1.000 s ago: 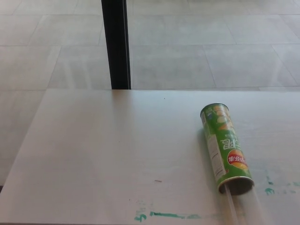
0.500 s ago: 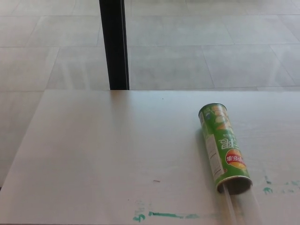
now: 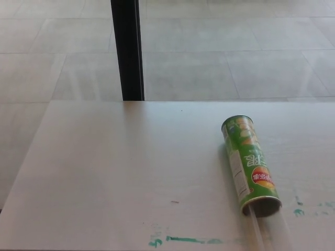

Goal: Use the finger on the right hand of the robot to pull out the chips tray kept inside a container in the middle of the desk

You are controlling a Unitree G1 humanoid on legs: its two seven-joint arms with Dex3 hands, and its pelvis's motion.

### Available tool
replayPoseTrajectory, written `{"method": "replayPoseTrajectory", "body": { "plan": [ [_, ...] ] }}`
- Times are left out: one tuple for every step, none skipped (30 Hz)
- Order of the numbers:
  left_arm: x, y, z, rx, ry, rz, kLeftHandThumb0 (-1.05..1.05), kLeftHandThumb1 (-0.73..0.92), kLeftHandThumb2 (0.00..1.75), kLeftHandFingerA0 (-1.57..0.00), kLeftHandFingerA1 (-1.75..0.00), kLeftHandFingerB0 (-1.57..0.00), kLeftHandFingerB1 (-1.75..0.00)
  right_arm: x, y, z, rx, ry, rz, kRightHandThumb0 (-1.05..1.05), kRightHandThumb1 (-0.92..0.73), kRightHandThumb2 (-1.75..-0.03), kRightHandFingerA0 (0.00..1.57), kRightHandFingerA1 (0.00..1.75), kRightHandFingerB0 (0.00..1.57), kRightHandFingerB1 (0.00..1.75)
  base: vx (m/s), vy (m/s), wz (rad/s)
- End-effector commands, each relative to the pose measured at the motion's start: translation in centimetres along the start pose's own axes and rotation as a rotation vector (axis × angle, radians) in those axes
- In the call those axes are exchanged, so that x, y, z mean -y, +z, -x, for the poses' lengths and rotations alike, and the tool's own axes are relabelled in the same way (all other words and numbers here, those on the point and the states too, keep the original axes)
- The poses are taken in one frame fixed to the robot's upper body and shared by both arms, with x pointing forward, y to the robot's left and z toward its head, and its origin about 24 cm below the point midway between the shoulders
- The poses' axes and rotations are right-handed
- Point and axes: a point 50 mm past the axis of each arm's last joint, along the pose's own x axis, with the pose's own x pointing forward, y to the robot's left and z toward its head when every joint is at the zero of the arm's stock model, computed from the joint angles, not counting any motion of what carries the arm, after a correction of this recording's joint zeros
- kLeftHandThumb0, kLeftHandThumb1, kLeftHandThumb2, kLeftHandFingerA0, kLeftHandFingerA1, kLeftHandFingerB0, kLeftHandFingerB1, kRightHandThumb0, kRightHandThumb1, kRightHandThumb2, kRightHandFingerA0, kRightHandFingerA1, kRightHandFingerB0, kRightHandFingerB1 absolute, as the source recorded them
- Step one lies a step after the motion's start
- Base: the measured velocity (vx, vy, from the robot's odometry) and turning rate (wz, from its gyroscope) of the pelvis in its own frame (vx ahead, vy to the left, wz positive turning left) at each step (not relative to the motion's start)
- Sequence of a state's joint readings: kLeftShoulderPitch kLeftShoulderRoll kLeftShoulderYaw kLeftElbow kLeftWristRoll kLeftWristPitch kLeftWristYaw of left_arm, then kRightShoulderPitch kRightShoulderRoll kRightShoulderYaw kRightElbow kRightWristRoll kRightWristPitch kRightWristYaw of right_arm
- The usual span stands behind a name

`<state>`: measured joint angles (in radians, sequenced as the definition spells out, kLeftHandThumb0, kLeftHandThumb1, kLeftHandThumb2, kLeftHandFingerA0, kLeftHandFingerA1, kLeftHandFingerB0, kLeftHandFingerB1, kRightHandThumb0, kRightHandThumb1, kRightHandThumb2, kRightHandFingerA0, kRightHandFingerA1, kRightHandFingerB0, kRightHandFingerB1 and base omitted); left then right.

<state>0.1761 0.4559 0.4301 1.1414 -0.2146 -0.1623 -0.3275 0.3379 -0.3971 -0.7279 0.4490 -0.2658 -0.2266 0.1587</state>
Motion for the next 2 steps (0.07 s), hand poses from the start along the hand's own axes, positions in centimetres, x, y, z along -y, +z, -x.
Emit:
{"method": "replayPoseTrajectory", "body": {
  "plan": [
    [-0.79,-0.11,0.19,-0.018,0.042,-0.042,-0.69,0.81,0.64,-0.35,-0.87,-0.41,-0.7,-3.41,-4.5,1.18,-0.235,-0.245,-0.237,-0.27,-0.58,-0.59,0.76,1.3,0.43,0.53,0.0,0.0,0.0],
    [-0.79,-0.11,0.19,-0.018,0.042,-0.042,-0.69,0.81,0.64,-0.35,-0.87,-0.41,-0.7,-3.41,-4.5,1.18,-0.235,-0.245,-0.237,-0.27,-0.58,-0.59,0.76,1.3,0.43,0.53,0.0,0.0,0.0]
  ]
}}
